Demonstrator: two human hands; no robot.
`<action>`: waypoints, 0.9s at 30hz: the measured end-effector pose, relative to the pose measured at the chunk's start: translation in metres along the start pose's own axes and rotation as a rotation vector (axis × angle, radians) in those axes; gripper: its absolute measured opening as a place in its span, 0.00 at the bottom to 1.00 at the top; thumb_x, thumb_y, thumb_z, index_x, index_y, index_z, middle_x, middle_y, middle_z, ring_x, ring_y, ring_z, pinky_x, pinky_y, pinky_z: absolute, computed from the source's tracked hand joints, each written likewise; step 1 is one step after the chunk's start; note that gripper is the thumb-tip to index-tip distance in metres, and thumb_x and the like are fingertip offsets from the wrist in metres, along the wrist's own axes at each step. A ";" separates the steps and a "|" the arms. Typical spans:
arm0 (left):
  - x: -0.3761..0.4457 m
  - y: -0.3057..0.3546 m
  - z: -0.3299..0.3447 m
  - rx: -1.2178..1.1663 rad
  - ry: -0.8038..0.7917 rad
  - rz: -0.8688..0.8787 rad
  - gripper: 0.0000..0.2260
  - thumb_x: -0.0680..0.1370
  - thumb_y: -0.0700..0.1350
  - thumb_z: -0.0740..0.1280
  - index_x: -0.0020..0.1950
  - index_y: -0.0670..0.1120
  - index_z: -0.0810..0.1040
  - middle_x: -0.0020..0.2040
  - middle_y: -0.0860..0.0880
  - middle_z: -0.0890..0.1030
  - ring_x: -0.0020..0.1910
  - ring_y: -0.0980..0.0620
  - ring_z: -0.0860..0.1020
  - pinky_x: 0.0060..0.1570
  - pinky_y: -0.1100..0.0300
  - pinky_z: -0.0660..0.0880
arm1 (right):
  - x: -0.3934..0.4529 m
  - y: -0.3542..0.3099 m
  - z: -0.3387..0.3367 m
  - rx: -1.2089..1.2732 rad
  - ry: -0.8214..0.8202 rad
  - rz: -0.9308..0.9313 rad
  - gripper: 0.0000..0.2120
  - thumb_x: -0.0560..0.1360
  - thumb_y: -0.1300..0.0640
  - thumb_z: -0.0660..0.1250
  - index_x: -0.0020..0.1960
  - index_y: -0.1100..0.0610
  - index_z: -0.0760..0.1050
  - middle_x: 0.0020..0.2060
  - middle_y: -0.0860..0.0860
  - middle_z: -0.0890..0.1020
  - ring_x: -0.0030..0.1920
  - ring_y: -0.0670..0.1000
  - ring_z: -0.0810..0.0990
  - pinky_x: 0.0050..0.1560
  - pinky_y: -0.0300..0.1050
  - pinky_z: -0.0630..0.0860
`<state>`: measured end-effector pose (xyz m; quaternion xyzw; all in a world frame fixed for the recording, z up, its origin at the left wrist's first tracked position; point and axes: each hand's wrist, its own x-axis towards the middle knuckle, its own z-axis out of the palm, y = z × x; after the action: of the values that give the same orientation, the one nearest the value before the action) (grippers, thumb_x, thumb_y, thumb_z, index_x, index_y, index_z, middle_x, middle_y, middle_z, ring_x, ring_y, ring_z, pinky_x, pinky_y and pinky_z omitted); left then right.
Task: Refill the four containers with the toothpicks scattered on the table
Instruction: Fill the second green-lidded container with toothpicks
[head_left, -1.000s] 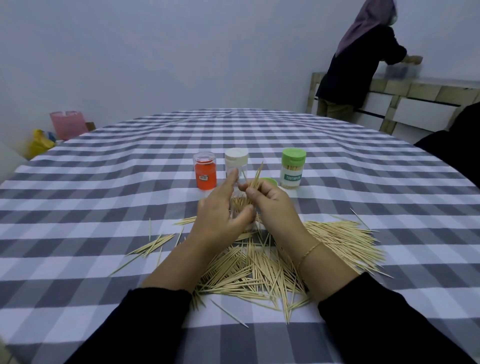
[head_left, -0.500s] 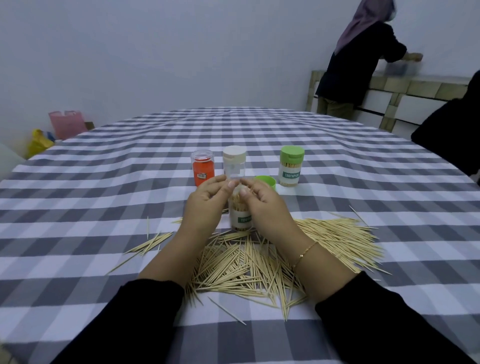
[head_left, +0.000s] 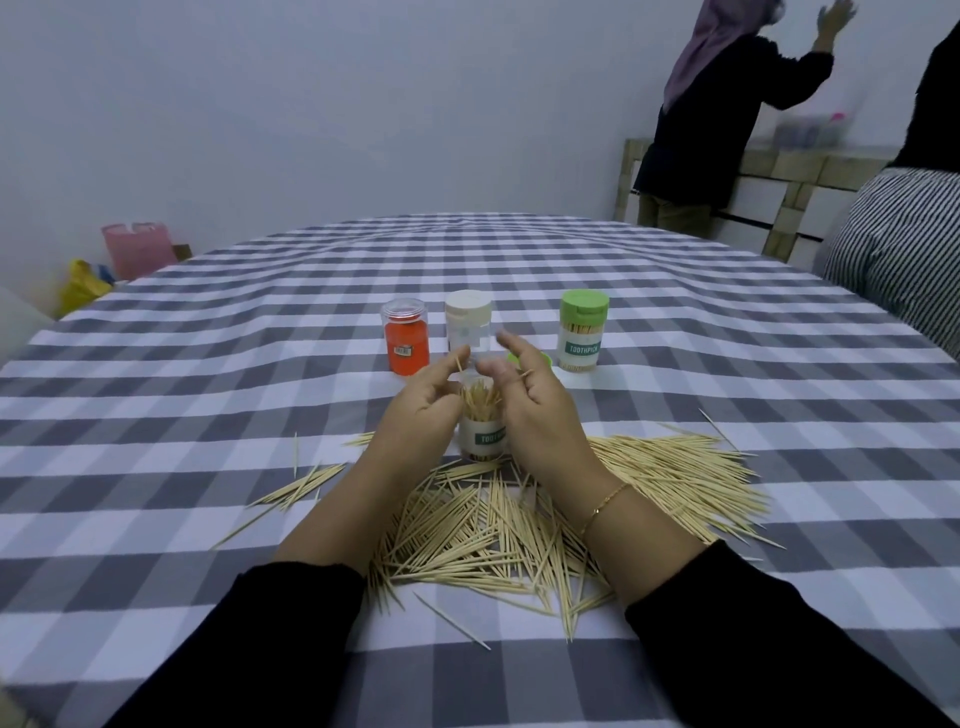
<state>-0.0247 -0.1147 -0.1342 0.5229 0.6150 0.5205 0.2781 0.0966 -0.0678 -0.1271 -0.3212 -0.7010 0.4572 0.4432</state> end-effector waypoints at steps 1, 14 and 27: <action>-0.001 -0.001 0.000 0.034 0.001 0.008 0.26 0.77 0.39 0.58 0.73 0.55 0.66 0.66 0.51 0.74 0.57 0.61 0.76 0.57 0.64 0.75 | 0.000 0.000 0.000 -0.009 -0.003 0.005 0.17 0.82 0.50 0.55 0.69 0.50 0.69 0.58 0.42 0.77 0.59 0.42 0.75 0.58 0.34 0.73; -0.005 -0.003 0.004 0.305 -0.064 0.022 0.37 0.68 0.53 0.61 0.78 0.59 0.55 0.72 0.54 0.69 0.68 0.52 0.70 0.67 0.47 0.69 | 0.005 0.004 0.001 0.031 -0.068 0.064 0.28 0.81 0.47 0.56 0.77 0.48 0.51 0.71 0.47 0.65 0.69 0.46 0.67 0.64 0.42 0.67; -0.006 0.000 0.002 0.379 -0.117 0.046 0.34 0.67 0.52 0.65 0.73 0.60 0.62 0.55 0.59 0.80 0.59 0.54 0.77 0.65 0.42 0.68 | 0.004 0.009 0.009 -0.478 -0.117 -0.279 0.23 0.81 0.50 0.56 0.75 0.47 0.59 0.68 0.47 0.71 0.69 0.45 0.65 0.68 0.50 0.58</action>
<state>-0.0206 -0.1198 -0.1359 0.6092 0.6726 0.3705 0.1979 0.0871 -0.0638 -0.1360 -0.2900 -0.8508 0.2311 0.3723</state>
